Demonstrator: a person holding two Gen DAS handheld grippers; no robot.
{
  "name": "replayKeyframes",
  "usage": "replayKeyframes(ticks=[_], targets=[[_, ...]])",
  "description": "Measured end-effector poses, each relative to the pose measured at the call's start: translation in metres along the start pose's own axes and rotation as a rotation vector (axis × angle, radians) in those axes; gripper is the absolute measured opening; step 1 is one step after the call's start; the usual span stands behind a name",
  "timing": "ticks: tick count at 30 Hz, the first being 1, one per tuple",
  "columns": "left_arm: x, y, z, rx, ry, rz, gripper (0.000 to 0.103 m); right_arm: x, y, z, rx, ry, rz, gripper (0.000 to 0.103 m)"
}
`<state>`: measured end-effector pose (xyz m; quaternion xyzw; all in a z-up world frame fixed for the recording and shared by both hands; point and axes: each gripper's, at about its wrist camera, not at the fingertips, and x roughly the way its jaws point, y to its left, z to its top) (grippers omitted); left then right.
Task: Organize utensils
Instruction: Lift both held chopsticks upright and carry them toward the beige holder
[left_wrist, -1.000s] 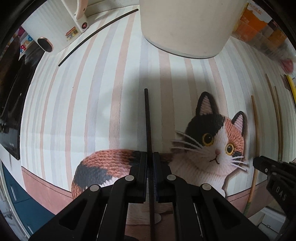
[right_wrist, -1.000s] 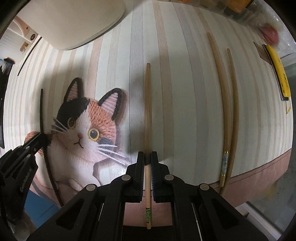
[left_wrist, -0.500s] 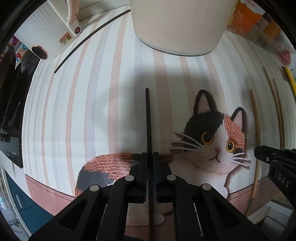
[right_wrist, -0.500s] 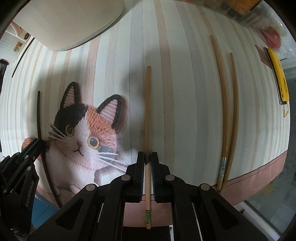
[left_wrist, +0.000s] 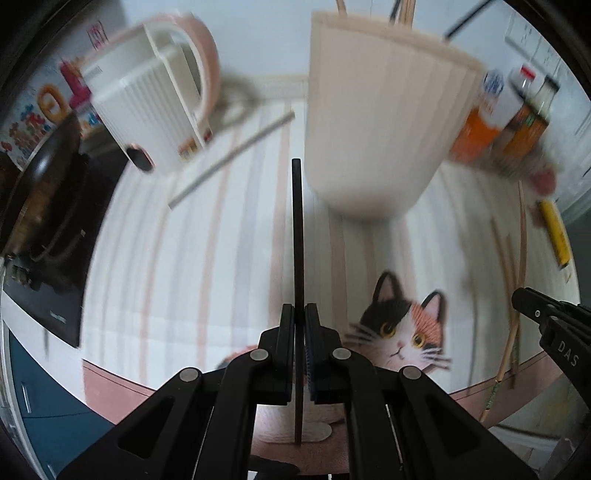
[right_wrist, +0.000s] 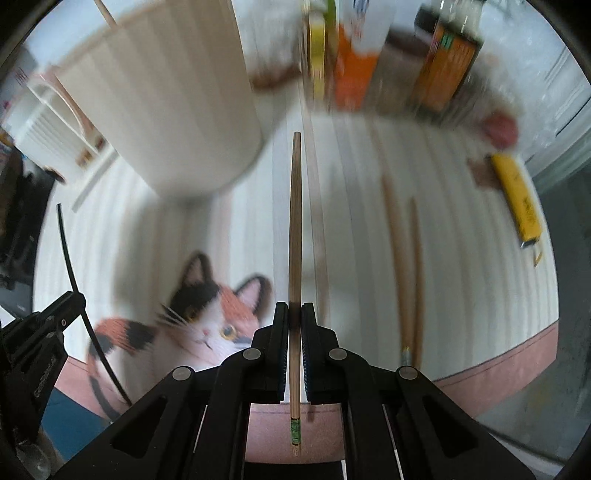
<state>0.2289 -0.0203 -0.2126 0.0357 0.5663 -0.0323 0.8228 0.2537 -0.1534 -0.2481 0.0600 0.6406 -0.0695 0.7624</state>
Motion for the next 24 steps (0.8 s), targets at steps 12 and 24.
replayKeyframes(ticks=[12, 24], targets=[[-0.087, 0.015, 0.023, -0.051, -0.210, -0.071, 0.002, -0.086, 0.004, 0.009, -0.006, -0.212, 0.106, 0.007], [-0.163, 0.020, 0.074, -0.062, -0.397, -0.094, 0.002, -0.167, 0.003, 0.063, 0.036, -0.403, 0.236, 0.007]])
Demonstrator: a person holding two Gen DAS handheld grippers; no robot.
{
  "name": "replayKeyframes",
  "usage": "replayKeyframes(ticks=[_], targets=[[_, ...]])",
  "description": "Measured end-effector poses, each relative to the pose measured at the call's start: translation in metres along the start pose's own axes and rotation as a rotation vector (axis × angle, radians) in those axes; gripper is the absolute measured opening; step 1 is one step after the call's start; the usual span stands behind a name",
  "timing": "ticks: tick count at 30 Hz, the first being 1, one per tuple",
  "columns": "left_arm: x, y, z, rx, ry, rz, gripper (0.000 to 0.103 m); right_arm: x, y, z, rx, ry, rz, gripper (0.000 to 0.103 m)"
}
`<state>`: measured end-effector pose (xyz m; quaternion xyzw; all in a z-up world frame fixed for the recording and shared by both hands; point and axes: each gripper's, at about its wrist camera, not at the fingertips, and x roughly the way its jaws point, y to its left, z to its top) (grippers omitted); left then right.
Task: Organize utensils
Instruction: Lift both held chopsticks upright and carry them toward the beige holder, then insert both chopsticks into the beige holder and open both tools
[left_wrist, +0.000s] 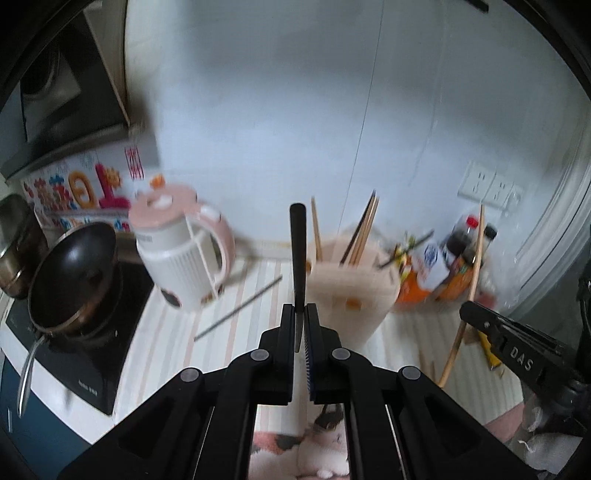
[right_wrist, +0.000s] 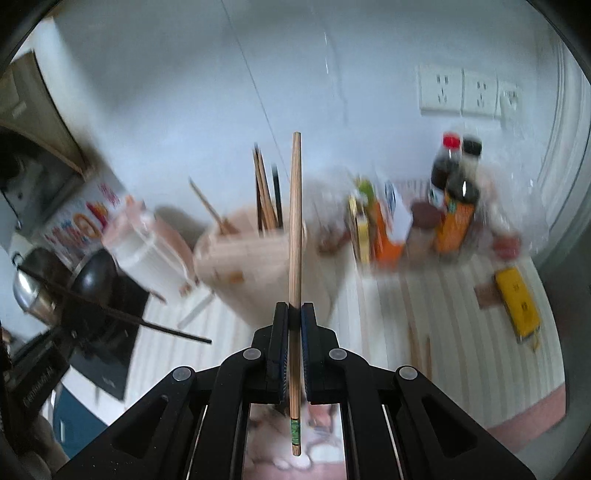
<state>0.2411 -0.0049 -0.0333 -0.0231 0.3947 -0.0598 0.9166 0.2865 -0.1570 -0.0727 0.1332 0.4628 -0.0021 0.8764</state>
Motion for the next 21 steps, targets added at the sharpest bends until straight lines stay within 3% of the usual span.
replayKeyframes(ticks=[11, 21], targets=[[-0.008, -0.014, 0.066, -0.010, -0.093, -0.033, 0.002, -0.010, 0.026, 0.082, 0.003, -0.177, 0.042, 0.007], [0.031, -0.023, 0.093, -0.006, -0.064, -0.042, 0.002, 0.012, 0.031, 0.122, 0.056, -0.296, 0.088, 0.007]])
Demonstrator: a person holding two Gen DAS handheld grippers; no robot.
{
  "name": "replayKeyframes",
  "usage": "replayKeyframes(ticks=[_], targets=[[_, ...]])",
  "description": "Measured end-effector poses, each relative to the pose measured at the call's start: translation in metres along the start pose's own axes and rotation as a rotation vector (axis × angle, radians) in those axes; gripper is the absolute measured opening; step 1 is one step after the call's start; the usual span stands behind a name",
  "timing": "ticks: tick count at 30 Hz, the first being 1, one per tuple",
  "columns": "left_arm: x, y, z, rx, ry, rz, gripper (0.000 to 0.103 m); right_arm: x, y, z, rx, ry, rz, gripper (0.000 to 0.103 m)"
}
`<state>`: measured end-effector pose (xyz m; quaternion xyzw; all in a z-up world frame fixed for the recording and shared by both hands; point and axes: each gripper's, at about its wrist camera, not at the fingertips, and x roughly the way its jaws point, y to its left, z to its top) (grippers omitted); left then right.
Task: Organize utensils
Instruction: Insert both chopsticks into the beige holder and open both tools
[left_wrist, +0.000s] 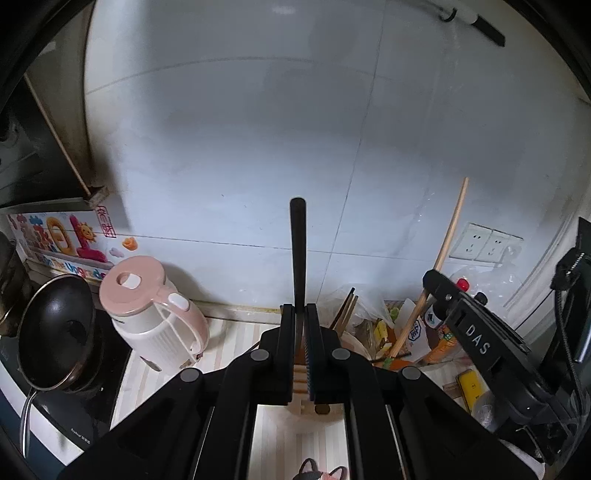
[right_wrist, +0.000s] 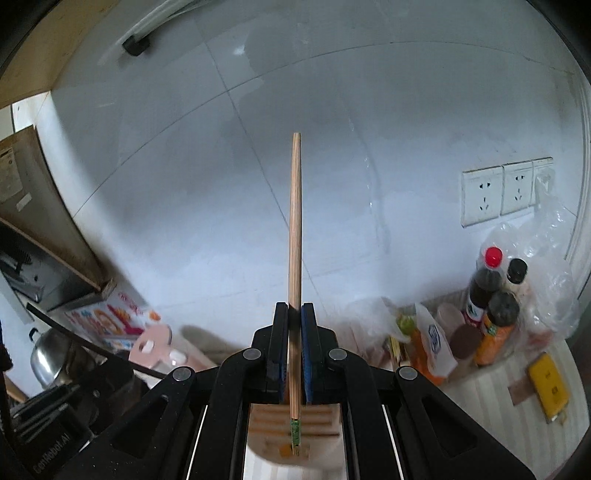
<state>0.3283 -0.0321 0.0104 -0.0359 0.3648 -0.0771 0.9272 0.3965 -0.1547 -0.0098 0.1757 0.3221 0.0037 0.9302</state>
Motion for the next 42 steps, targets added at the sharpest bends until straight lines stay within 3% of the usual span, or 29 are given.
replayKeyframes(ticks=[10, 21, 30, 36, 38, 40, 41, 42], targets=[[0.056, 0.002, 0.003, -0.026, 0.069, -0.017, 0.002, 0.039, -0.026, 0.001, 0.074, -0.081, -0.028, 0.007], [0.094, 0.001, 0.004, -0.023, 0.128, -0.040, 0.002, 0.072, -0.036, -0.010, 0.058, -0.116, -0.031, 0.007], [0.105, -0.001, 0.000, -0.026, 0.167, -0.054, 0.002, 0.094, -0.037, -0.025, 0.036, -0.062, -0.019, 0.007], [0.099, 0.005, 0.002, -0.054, 0.199, -0.065, 0.007, 0.104, -0.032, -0.035, -0.018, 0.039, 0.002, 0.008], [0.089, 0.007, 0.004, -0.047, 0.189, -0.029, 0.008, 0.102, -0.031, -0.035, -0.025, 0.063, 0.003, 0.012], [0.076, 0.011, 0.006, -0.038, 0.167, 0.014, 0.014, 0.095, -0.032, -0.033, -0.014, 0.074, 0.007, 0.040], [0.070, 0.014, 0.007, -0.037, 0.154, 0.027, 0.020, 0.091, -0.033, -0.031, -0.010, 0.071, 0.006, 0.046], [0.061, 0.017, 0.007, -0.038, 0.137, 0.041, 0.041, 0.086, -0.033, -0.029, -0.007, 0.068, 0.006, 0.050]])
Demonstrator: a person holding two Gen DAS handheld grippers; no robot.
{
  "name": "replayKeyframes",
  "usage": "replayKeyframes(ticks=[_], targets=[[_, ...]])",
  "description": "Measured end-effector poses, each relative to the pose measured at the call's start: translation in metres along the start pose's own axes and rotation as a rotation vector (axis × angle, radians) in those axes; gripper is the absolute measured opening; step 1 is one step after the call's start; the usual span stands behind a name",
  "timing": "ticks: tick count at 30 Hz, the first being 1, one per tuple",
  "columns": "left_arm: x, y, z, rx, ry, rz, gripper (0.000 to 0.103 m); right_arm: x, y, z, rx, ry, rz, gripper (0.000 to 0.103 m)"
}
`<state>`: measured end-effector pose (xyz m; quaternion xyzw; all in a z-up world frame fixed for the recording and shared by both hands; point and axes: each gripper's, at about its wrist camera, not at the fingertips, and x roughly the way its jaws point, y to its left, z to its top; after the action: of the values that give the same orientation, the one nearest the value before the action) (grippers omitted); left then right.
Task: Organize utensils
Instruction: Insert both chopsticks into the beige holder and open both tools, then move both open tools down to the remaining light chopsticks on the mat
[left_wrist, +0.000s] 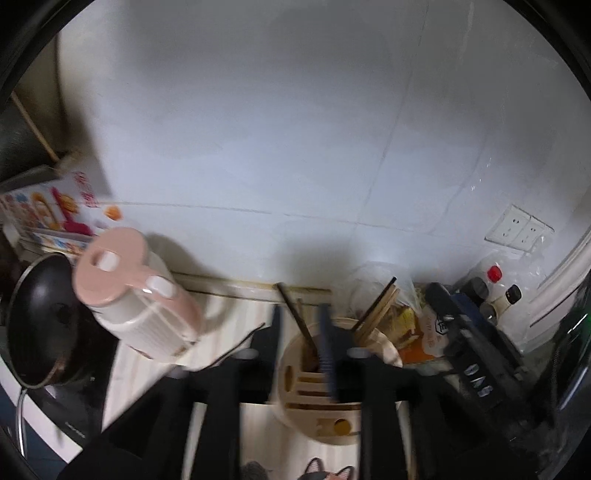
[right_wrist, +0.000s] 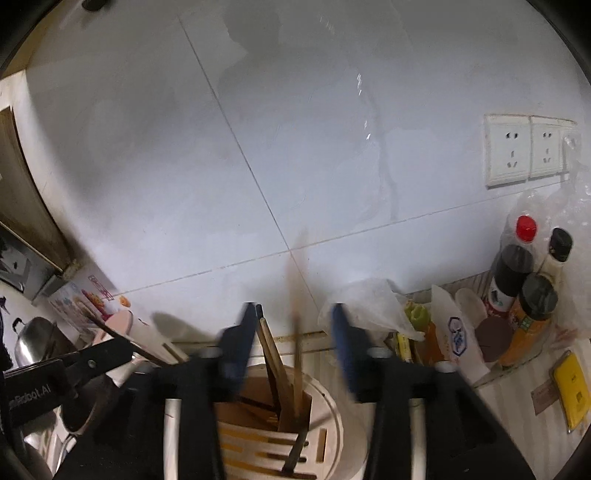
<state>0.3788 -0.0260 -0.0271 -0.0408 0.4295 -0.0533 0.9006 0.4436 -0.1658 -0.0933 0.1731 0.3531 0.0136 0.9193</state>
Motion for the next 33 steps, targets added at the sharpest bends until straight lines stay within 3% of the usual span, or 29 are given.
replayKeyframes(ticks=[1, 2, 6, 8, 9, 14, 21, 28, 33], targets=[[-0.005, 0.003, -0.001, -0.005, -0.010, 0.015, 0.068, -0.007, 0.000, 0.002, 0.002, -0.002, -0.006, 0.050], [-0.013, 0.007, -0.003, -0.012, -0.026, 0.031, 0.076, -0.014, 0.001, 0.004, 0.003, -0.004, -0.009, 0.050], [-0.035, 0.016, -0.014, -0.009, -0.066, 0.070, 0.082, -0.043, 0.007, 0.006, -0.019, -0.002, -0.041, 0.060], [-0.041, 0.018, -0.023, 0.004, -0.073, 0.094, 0.092, -0.057, 0.009, 0.006, -0.026, 0.003, -0.056, 0.067], [-0.045, 0.018, -0.029, 0.016, -0.080, 0.105, 0.103, -0.066, 0.009, 0.004, -0.027, 0.007, -0.060, 0.071], [-0.047, 0.018, -0.058, 0.041, -0.060, 0.125, 0.103, -0.099, -0.001, -0.011, -0.011, 0.039, -0.091, 0.073], [-0.014, 0.019, -0.116, 0.059, 0.083, 0.115, 0.103, -0.118, -0.035, -0.056, 0.035, 0.150, -0.149, 0.074], [0.030, -0.003, -0.174, 0.111, 0.218, 0.147, 0.103, -0.101, -0.102, -0.111, 0.122, 0.315, -0.284, 0.074], [0.063, -0.042, -0.210, 0.166, 0.320, 0.109, 0.103, -0.090, -0.165, -0.147, 0.224, 0.417, -0.367, 0.072]])
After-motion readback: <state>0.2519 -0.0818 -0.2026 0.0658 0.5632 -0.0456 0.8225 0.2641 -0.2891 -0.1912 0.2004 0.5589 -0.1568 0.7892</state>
